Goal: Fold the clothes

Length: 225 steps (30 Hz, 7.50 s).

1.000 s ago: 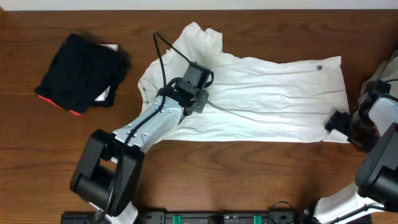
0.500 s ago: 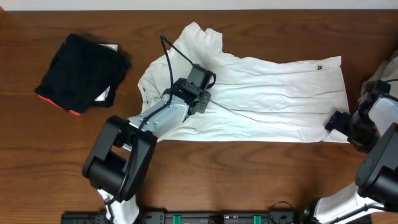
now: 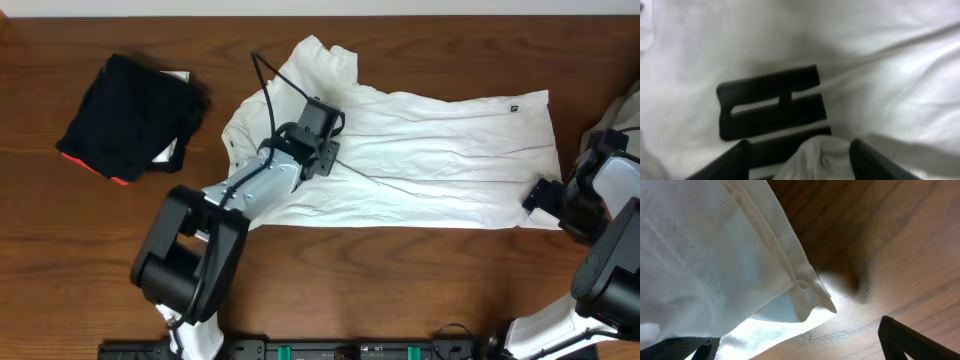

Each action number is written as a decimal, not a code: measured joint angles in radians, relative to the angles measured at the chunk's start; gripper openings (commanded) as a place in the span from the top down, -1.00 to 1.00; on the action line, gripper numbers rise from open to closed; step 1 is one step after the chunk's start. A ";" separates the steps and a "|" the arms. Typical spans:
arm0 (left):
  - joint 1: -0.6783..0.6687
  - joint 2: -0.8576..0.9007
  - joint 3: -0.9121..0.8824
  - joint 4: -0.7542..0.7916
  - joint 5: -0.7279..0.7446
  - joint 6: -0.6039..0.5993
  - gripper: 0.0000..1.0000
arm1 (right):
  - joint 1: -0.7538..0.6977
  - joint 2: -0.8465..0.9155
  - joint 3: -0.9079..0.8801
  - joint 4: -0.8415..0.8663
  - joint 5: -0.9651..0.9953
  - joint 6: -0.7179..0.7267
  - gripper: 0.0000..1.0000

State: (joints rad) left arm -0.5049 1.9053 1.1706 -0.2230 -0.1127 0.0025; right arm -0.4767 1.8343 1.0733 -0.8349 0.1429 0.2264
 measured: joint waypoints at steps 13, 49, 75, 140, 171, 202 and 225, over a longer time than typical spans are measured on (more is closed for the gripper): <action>0.159 -0.232 0.113 -0.514 0.007 -0.317 -0.54 | 0.000 0.000 -0.001 0.001 0.000 0.000 -0.98; 0.305 -0.119 -0.067 -0.315 0.280 -0.527 -0.20 | 0.000 0.000 -0.001 0.001 0.000 0.000 -0.98; 0.305 -0.119 -0.067 -0.108 0.290 -0.530 0.29 | 0.000 0.000 -0.001 0.001 0.000 0.000 -0.98; 0.272 -0.039 0.002 -0.435 0.236 -0.315 0.88 | 0.000 -0.001 -0.001 0.001 0.000 0.000 -0.99; 0.272 0.020 0.001 -0.123 0.235 -0.315 0.86 | 0.000 -0.001 -0.001 0.001 0.000 0.000 -0.98; 0.272 -0.153 0.072 -0.368 0.184 -0.312 0.88 | 0.000 -0.001 -0.001 0.001 0.000 0.000 -0.99; 0.272 0.036 0.050 -0.269 0.180 -0.312 0.88 | 0.000 -0.001 -0.001 0.001 0.000 0.000 -0.99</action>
State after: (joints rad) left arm -0.2329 1.9415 1.2209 -0.4919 0.0673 -0.3092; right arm -0.4767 1.8332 1.0721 -0.8337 0.1425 0.2264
